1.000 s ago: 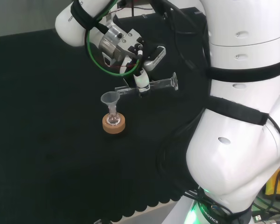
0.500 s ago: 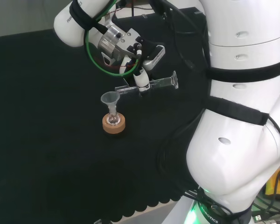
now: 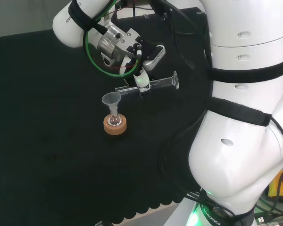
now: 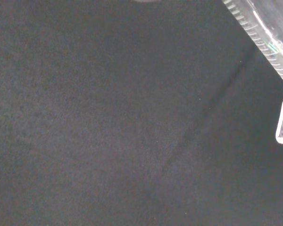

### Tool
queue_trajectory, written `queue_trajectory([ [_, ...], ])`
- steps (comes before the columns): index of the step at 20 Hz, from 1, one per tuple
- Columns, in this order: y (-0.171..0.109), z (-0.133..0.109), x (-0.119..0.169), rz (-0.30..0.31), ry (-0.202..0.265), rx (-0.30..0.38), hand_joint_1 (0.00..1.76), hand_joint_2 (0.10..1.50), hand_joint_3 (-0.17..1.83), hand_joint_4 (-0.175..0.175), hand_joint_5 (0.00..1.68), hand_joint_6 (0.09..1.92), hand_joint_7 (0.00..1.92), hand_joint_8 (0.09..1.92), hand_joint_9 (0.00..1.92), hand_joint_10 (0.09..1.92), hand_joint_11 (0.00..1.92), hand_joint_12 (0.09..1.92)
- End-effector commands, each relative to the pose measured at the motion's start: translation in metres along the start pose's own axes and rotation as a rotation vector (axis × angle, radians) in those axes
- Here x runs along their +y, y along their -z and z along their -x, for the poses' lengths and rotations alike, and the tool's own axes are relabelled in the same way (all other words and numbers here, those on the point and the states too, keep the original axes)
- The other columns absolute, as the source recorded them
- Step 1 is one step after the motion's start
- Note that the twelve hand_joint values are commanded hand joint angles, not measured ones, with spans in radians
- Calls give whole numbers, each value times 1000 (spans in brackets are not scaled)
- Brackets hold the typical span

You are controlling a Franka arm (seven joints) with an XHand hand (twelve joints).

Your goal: Pour the water from the graduated cylinder into the round-bottom flask.

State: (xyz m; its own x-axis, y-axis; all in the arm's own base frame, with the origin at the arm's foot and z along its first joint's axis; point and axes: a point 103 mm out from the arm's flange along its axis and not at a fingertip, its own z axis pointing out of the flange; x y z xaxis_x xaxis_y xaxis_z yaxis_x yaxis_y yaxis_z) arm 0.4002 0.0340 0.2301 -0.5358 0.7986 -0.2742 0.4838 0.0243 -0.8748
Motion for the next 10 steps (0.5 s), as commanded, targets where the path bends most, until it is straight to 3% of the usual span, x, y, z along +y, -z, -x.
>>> queue_trajectory([
  [1,1,-1,0,-3,-2,0,1128,1130,4,-115,961,1047,1324,270,1484,87,1296,717],
  [5,2,-3,4,6,9,9,1128,1130,4,-115,960,1048,1324,269,1483,87,1295,716],
  [10,-3,-3,8,66,22,36,1128,1131,5,-115,959,1050,1321,268,1482,87,1295,716],
])
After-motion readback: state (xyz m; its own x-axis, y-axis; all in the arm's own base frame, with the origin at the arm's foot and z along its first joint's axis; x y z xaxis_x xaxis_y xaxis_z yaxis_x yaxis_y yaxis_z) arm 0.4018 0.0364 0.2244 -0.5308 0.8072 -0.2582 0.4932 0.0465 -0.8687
